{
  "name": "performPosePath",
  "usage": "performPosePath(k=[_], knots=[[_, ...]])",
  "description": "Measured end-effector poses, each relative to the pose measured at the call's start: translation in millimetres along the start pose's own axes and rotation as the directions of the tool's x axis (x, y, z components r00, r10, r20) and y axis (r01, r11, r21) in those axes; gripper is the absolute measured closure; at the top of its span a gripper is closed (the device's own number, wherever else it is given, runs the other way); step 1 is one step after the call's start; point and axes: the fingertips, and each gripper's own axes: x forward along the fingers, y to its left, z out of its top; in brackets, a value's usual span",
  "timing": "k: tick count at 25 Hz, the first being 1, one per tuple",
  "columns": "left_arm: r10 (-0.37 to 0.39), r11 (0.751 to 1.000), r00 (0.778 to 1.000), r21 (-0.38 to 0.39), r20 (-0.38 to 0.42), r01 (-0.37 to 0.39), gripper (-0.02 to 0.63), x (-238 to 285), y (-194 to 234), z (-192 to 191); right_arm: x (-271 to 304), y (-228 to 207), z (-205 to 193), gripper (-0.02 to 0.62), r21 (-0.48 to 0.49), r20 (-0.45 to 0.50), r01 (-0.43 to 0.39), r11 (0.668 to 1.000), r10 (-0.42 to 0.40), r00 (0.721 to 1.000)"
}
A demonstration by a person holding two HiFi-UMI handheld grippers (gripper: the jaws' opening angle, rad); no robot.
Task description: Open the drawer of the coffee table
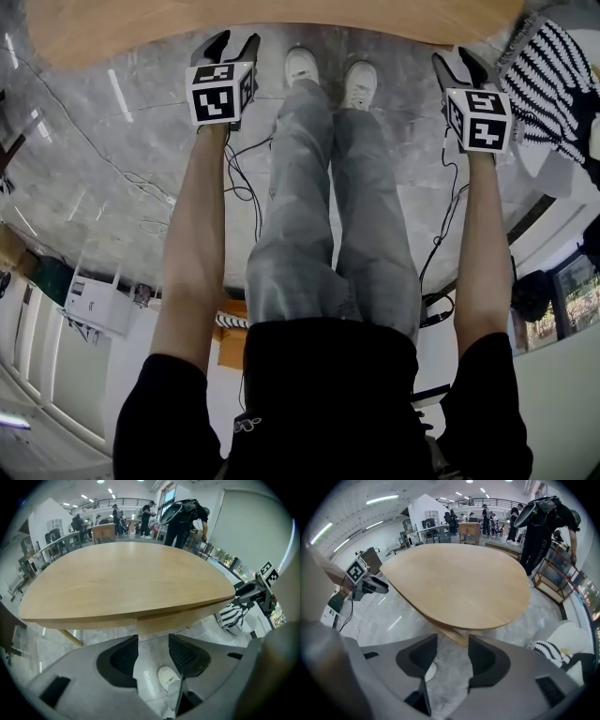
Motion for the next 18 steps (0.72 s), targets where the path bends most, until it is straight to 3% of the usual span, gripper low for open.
performPosePath(k=[6, 13, 18], knots=[[0.036, 0.999, 0.999, 0.023, 0.022, -0.037, 0.426, 6.6, 9.4, 13.0, 14.6, -1.0, -2.8, 0.417, -0.039, -0.032, -0.027, 0.999, 0.026, 0.999], [-0.011, 0.999, 0.999, 0.030, 0.038, 0.010, 0.426, 12.5, 5.8, 20.4, 24.2, -6.2, -2.2, 0.417, -0.041, -0.056, -0.044, 0.998, 0.042, 0.998], [-0.025, 0.999, 0.999, 0.029, 0.030, 0.024, 0.426, 11.5, 7.5, 20.6, 23.5, -8.0, -4.0, 0.438, -0.100, -0.099, -0.040, 0.994, 0.030, 0.995]])
